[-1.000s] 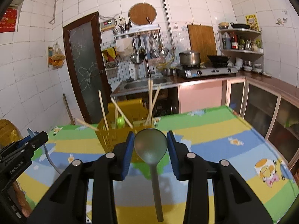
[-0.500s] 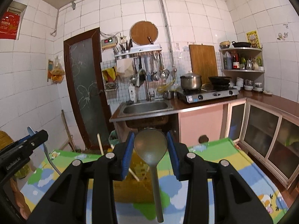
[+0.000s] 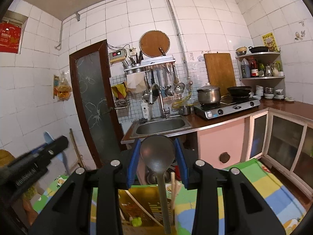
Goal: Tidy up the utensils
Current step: 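Carry both spoons over the yellow holder and lower them in, then open both tools to release the spoons into the holder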
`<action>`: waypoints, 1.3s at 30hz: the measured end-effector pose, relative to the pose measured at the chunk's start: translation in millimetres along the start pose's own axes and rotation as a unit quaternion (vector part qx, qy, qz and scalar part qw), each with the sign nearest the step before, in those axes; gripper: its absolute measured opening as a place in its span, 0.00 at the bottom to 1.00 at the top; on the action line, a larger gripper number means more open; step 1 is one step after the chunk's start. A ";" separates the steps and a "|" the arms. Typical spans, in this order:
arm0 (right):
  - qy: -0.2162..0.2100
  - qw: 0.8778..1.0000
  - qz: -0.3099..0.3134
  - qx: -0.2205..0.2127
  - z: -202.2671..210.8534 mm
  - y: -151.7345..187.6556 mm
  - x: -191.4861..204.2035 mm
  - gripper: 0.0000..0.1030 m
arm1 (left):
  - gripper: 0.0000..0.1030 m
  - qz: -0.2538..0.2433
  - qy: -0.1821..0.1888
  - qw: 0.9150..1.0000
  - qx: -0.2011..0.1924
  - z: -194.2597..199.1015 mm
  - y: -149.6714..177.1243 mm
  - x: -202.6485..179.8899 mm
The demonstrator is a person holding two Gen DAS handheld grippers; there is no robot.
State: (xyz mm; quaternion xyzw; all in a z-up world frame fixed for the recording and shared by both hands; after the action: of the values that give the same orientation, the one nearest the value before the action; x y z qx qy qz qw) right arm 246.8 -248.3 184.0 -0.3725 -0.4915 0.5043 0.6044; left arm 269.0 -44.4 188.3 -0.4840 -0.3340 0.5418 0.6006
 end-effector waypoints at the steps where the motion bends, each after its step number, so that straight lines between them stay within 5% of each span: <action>1: -0.003 1.000 0.000 -0.002 -4.2 2.4 0.8 0.35 | 0.31 -0.001 -0.001 1.000 0.000 -5.9 2.4 0.1; 12: -0.026 0.999 0.023 -0.010 -45.9 48.8 5.0 0.35 | 0.31 0.015 -0.006 0.999 0.041 -71.0 43.0 19.6; 24: -0.012 0.999 0.042 0.017 -58.7 78.3 -5.6 0.35 | 0.31 0.009 -0.018 0.998 0.062 -83.8 68.7 29.8; 26: -0.004 0.999 0.039 0.023 -57.4 79.8 -10.1 0.39 | 0.31 0.008 -0.019 0.997 0.068 -81.4 68.1 30.2; 27: 0.003 0.999 0.036 0.029 -55.9 79.9 -13.1 0.51 | 0.33 0.006 -0.019 0.997 0.069 -79.1 67.7 29.1; 28: 0.005 0.999 0.031 0.032 -53.1 79.3 -16.0 0.59 | 0.40 0.004 -0.019 0.997 0.069 -74.8 66.8 28.5; 32: 0.020 0.998 0.048 0.041 -34.1 74.3 -15.7 0.63 | 0.68 0.000 -0.020 0.999 0.044 -44.3 61.2 26.4; 37: 0.029 0.998 0.057 0.026 11.4 65.7 -13.8 0.80 | 0.93 0.013 -0.011 1.000 0.025 7.9 57.3 33.0; 39: 0.037 0.997 0.062 0.020 33.8 65.0 -11.0 0.85 | 0.95 0.015 -0.017 1.000 0.018 28.2 61.5 35.3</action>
State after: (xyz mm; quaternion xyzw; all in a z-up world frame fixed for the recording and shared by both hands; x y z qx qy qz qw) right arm 198.2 -246.6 128.2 -0.4083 -0.4346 0.5369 0.5967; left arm 229.4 -7.3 134.7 -0.4689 -0.3270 0.5648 0.5952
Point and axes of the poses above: each gripper's, at about its wrist camera, not at the fingertips, and z roughly against the way its jaws point, x to its left, y to its underside, the point moved 1 cm from there along -z, roughly the way its jaws point, and after that the axes turned 4 degrees about x, right-handed, at the moved point
